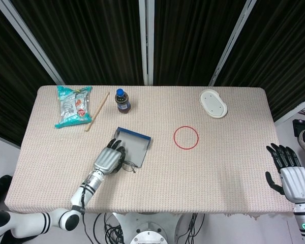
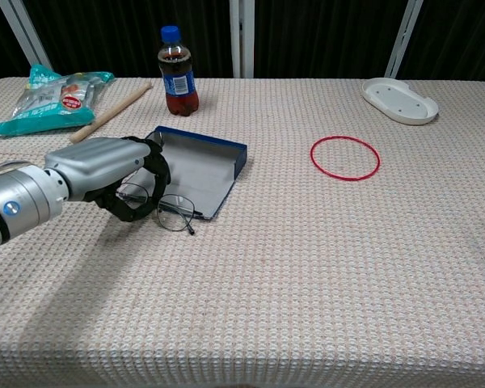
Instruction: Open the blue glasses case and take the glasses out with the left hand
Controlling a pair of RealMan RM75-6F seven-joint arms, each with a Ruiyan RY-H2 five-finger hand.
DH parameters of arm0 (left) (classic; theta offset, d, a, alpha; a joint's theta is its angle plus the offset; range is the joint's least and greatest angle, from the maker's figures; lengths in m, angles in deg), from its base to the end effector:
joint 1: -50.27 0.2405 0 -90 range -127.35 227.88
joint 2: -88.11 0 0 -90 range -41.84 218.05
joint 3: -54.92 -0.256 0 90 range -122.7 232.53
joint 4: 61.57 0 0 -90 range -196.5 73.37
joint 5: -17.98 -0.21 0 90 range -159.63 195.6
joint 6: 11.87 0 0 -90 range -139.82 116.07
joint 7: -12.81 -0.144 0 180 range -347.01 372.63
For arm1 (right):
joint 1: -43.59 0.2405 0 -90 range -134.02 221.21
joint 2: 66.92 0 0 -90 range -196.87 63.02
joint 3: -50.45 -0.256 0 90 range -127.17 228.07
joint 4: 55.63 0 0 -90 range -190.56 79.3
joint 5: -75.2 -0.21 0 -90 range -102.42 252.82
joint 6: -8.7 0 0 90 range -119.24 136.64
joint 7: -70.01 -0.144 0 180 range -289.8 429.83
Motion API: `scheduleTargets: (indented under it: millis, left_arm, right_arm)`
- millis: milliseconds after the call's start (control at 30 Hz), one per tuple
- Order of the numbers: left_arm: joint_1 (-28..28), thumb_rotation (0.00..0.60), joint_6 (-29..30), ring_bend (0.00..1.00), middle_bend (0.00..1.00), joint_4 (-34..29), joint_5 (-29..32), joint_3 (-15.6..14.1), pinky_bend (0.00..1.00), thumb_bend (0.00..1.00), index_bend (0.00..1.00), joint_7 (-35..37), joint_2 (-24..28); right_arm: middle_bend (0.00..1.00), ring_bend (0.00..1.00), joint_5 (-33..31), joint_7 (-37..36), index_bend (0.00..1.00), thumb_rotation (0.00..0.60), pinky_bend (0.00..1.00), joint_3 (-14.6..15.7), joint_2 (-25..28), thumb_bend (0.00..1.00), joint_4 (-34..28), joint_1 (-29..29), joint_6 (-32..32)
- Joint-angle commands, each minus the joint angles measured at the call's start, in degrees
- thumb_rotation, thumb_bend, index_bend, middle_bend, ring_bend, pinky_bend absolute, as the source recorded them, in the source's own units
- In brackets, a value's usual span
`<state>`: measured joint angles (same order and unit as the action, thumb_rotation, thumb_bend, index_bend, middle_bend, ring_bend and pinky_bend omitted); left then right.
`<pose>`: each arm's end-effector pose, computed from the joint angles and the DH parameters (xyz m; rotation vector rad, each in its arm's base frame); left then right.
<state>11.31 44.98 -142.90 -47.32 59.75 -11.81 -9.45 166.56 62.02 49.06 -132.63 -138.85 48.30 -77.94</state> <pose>-0.1586 0.2987 -0.0708 -1.9580 -0.9628 -0.8431 -0.3283 -0.1765 0.1602 1.4548 -0.8769 0.9541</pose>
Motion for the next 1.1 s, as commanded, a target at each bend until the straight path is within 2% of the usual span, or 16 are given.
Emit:
scheduleTargets:
  millis: [33,167,433,600,733,767,833,867,900,933,1000,1100]
  left_arm:
    - [0.5,0.600,0.5,0.05,0.31,-0.3,-0.3,0.1,0.00,0.54,0.67,0.8,0.2]
    - [2.3,0.600,3.7,0.06,0.32,-3.5,-2.5,-0.4,0.00,0.59,0.69,2.1,2.1]
    - [7.5,0.600,11.4,0.06,0.32,-13.3,-7.0,-3.3,0.00,0.59,0.70,2.4,8.9]
    - [9.6,0.600,11.0,0.06,0.32,-17.2,-5.6,-6.3,0.00,0.59,0.70,-1.0,11.7]
    - [10.0,0.600,9.6,0.06,0.32,-18.1,-4.5,-7.5,0.00,0.58,0.69,-2.7,11.6]
    - [10.0,0.600,9.0,0.06,0.31,-18.0,-4.4,-7.7,0.00,0.58,0.66,-2.8,11.4]
    - [9.3,0.600,6.4,0.05,0.27,-18.3,-3.1,-8.1,0.00,0.57,0.52,-3.4,11.7]
    - [8.8,0.600,5.3,0.03,0.22,-18.7,-2.3,-7.9,0.00,0.52,0.37,-3.5,12.0]
    - [8.6,0.600,5.0,0.01,0.16,-18.9,-2.0,-7.3,0.00,0.41,0.20,-3.2,12.0]
    - [8.6,0.600,5.3,0.00,0.12,-18.8,-2.2,-6.8,0.00,0.30,0.10,-2.7,11.8]
    - [9.0,0.600,6.6,0.00,0.10,-18.4,-3.1,-5.9,0.00,0.19,0.04,-1.5,11.7]
    - [9.7,0.600,8.4,0.00,0.08,-19.1,-4.1,-4.5,0.00,0.13,0.04,1.3,13.1]
  right_arm:
    - [0.07,0.00,0.1,-0.1,0.00,0.600,0.00,0.0,0.1,0.41,0.1,-0.1,-0.3]
    - [0.06,0.00,0.1,-0.4,0.00,0.600,0.00,0.0,0.1,0.41,0.2,-0.4,-0.8]
    - [0.06,0.00,0.3,-1.0,0.00,0.600,0.00,-0.1,0.0,0.41,0.8,-0.4,-1.1]
    - [0.06,0.00,0.6,-0.8,0.00,0.600,0.00,-0.1,0.0,0.41,0.8,0.0,-0.8]
    - [0.06,0.00,0.7,-0.5,0.00,0.600,0.00,0.0,-0.1,0.41,0.5,0.1,-0.6]
    - [0.06,0.00,0.7,-0.4,0.00,0.600,0.00,0.0,-0.1,0.41,0.4,0.1,-0.6]
    - [0.06,0.00,0.8,-0.2,0.00,0.600,0.00,0.1,0.0,0.41,0.2,0.1,-0.6]
    - [0.06,0.00,0.8,-0.1,0.00,0.600,0.00,0.1,0.0,0.41,0.1,0.1,-0.6]
    - [0.06,0.00,0.8,0.1,0.00,0.600,0.00,0.1,0.1,0.41,-0.1,0.1,-0.6]
    - [0.06,0.00,0.8,0.2,0.00,0.600,0.00,0.1,0.2,0.41,-0.2,0.1,-0.7]
    - [0.06,0.00,0.8,0.4,0.00,0.600,0.00,0.1,0.4,0.41,-0.5,0.0,-0.8]
    - [0.06,0.00,0.6,0.6,0.00,0.600,0.00,0.0,0.7,0.41,-0.9,-0.1,-0.9]
